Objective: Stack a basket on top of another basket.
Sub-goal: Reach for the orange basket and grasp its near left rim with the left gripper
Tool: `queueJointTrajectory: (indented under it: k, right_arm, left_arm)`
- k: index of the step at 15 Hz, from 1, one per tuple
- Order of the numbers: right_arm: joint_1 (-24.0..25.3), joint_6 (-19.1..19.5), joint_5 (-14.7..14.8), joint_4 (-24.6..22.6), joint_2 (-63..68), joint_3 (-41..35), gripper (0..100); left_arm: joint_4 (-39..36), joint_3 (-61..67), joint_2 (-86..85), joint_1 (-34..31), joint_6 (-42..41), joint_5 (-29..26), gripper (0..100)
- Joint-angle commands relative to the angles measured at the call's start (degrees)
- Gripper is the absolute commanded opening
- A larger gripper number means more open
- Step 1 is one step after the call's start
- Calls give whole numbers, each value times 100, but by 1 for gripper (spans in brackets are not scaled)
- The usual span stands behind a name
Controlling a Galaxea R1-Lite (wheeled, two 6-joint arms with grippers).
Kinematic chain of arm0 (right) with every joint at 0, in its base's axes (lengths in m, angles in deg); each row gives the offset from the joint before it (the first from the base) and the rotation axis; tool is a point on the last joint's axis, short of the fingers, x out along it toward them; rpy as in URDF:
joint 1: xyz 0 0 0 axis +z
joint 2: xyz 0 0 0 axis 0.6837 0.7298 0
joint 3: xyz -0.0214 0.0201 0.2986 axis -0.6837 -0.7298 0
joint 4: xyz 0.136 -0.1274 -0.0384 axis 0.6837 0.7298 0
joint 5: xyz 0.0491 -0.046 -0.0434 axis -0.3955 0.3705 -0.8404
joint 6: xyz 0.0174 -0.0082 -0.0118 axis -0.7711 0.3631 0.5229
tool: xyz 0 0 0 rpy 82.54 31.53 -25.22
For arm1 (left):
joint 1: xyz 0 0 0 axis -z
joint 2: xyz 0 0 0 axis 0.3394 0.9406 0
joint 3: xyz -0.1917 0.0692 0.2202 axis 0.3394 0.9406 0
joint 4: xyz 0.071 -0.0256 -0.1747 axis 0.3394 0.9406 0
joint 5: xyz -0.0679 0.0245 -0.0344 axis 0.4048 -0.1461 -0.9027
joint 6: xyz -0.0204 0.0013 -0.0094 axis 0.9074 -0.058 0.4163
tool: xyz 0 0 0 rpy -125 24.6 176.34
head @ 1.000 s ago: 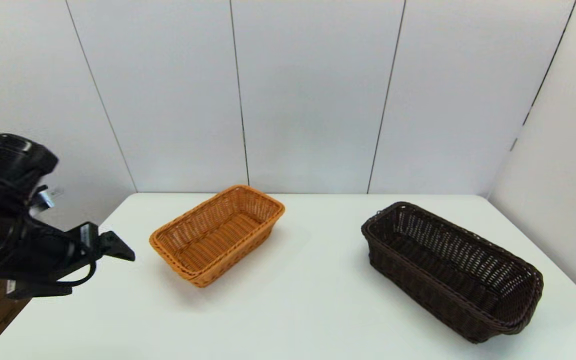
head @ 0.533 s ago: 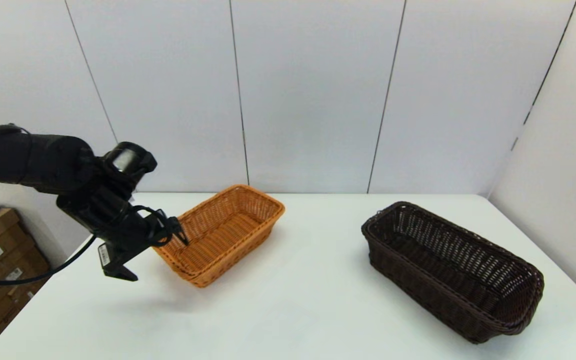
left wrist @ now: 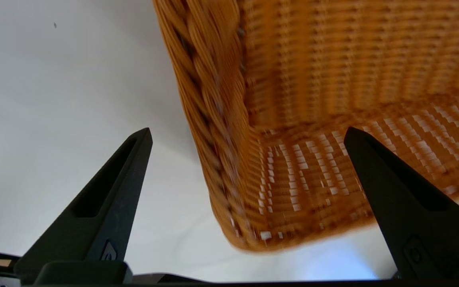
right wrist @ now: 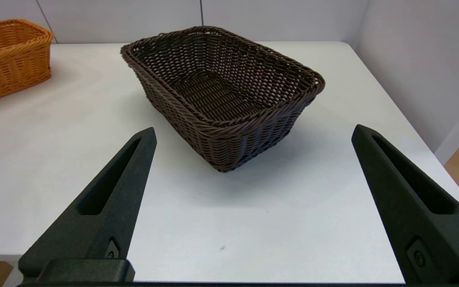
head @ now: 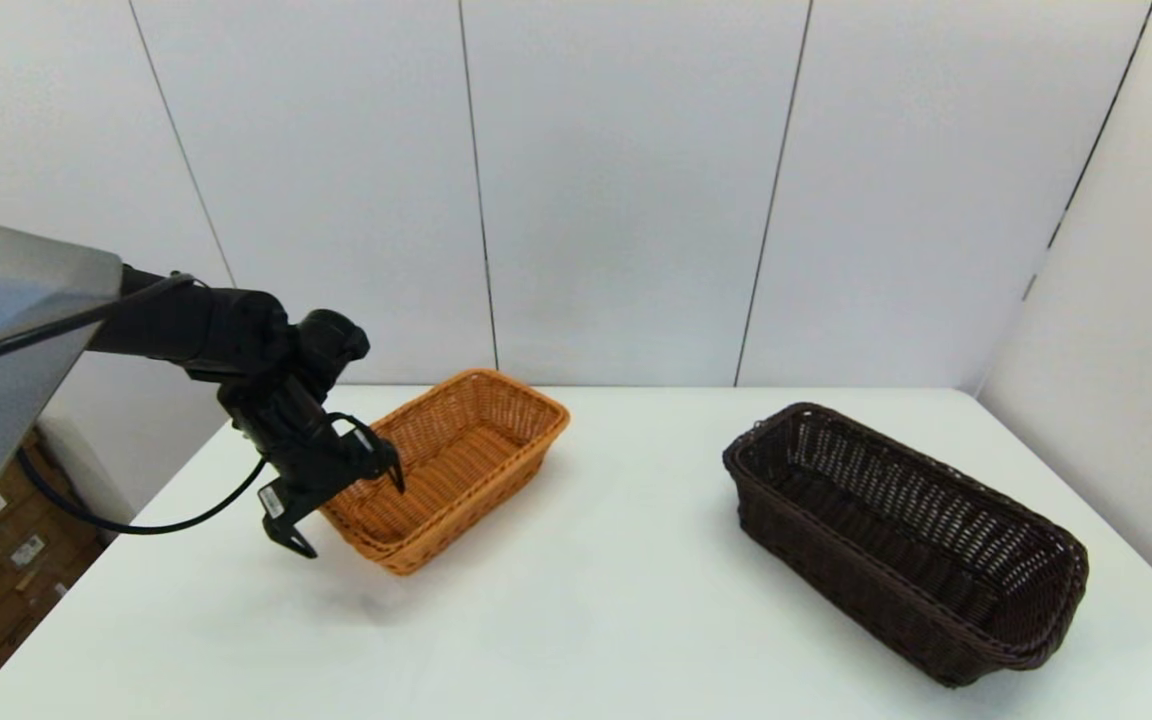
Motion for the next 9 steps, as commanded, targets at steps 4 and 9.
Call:
queueJointTrajectory:
  k: [4, 9]
  right_arm:
    - [2, 0, 0, 5, -1, 1, 100]
    - [2, 0, 0, 5, -1, 1, 100]
  left_arm:
    - [-20, -219, 571, -209, -5, -9, 100]
    - [15, -281, 598, -209, -5, -9, 0]
